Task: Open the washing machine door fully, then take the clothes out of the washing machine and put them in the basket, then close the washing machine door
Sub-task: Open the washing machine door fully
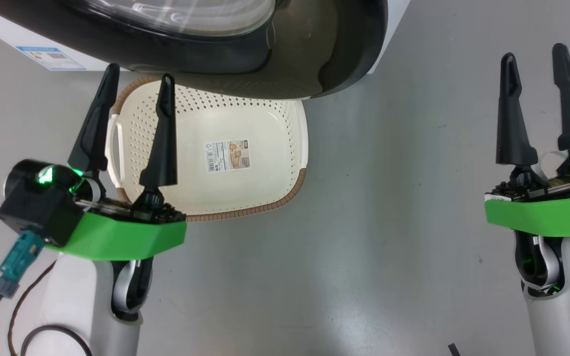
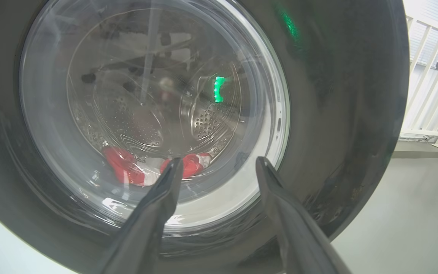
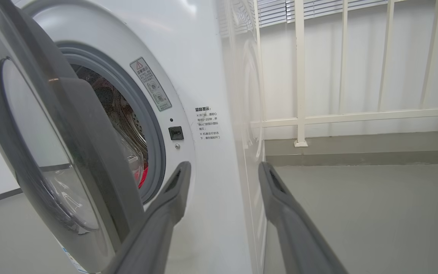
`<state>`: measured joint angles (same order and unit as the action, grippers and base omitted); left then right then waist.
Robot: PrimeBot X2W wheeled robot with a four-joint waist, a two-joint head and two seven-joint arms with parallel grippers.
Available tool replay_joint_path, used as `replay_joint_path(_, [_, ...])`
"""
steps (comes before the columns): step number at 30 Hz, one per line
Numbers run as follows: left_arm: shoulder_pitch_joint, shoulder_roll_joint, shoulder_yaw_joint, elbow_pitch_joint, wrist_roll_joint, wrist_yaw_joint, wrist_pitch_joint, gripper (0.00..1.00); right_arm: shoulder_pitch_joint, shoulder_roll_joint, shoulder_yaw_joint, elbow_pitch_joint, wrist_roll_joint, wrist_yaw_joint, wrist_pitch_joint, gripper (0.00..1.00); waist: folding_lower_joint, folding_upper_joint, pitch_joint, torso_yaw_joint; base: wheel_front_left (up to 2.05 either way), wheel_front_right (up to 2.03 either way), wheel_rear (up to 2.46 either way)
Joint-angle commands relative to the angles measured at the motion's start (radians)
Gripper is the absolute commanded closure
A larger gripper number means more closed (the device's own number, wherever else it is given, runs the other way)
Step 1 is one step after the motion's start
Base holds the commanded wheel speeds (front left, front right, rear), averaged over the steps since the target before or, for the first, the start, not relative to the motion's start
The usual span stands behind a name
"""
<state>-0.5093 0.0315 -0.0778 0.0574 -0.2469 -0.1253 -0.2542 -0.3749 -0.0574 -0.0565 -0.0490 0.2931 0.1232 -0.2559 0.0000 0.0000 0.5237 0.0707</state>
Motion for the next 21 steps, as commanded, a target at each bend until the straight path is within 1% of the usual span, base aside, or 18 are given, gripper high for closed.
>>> replay_joint_path(1, [0.023,0.019,0.025,-0.023,0.010,-0.005,-0.008,0.00,0.016,0.007,0.031,-0.021,-0.001,0.008,-0.006,1.00,0.0000,0.0000,-0.002,0.001,0.00,0.00,0.00])
replay_joint_path(3, [0.025,0.019,0.025,-0.022,0.010,-0.005,-0.008,0.00,0.009,0.007,0.041,-0.020,0.010,0.008,-0.006,1.00,0.0000,0.0000,-0.005,0.001,0.00,0.00,0.00])
replay_joint_path(5, [0.026,0.019,0.024,-0.022,0.009,-0.005,-0.008,0.00,-0.005,0.007,0.048,-0.016,0.063,0.008,-0.006,1.00,0.0000,0.0000,-0.007,0.001,0.00,0.00,0.00])
replay_joint_path(6, [0.027,0.019,0.023,-0.022,0.008,-0.005,-0.008,0.00,-0.015,0.007,0.049,-0.012,0.122,0.008,-0.006,1.00,0.0000,0.0000,-0.007,0.001,0.00,0.00,0.00])
replay_joint_path(9, [0.027,0.019,0.019,-0.020,0.008,-0.005,-0.008,0.00,-0.057,0.007,0.062,0.015,0.381,0.008,-0.006,1.00,0.0000,0.0000,-0.005,0.001,0.00,0.00,0.00])
replay_joint_path(14, [0.023,0.019,0.012,-0.015,0.007,-0.005,-0.008,0.00,-0.159,0.002,0.158,0.081,0.689,0.008,-0.005,1.00,0.0000,0.0000,0.000,0.004,0.00,0.00,0.00])
replay_joint_path(17, [0.021,0.019,0.007,-0.014,0.005,-0.005,-0.008,0.00,-0.232,-0.023,0.188,0.107,0.895,0.008,0.052,1.00,0.0000,0.0000,0.006,0.010,0.00,0.00,0.00])
replay_joint_path(18, [0.021,0.019,0.005,-0.013,0.005,-0.005,-0.008,0.00,-0.255,-0.030,0.190,0.120,0.964,0.008,0.087,1.00,0.0000,0.0000,0.008,0.012,0.00,0.00,0.00])
replay_joint_path(20, [0.021,0.019,0.004,-0.012,0.006,-0.005,-0.008,0.00,-0.304,-0.048,0.182,0.150,1.060,0.008,0.138,1.00,0.0000,0.0000,0.011,0.015,0.00,0.00,0.00])
replay_joint_path(21, [0.021,0.019,0.004,-0.012,0.006,-0.005,-0.008,0.00,-0.304,-0.048,0.182,0.150,1.060,0.008,0.138,1.00,0.0000,0.0000,0.011,0.015,0.00,0.00,0.00])
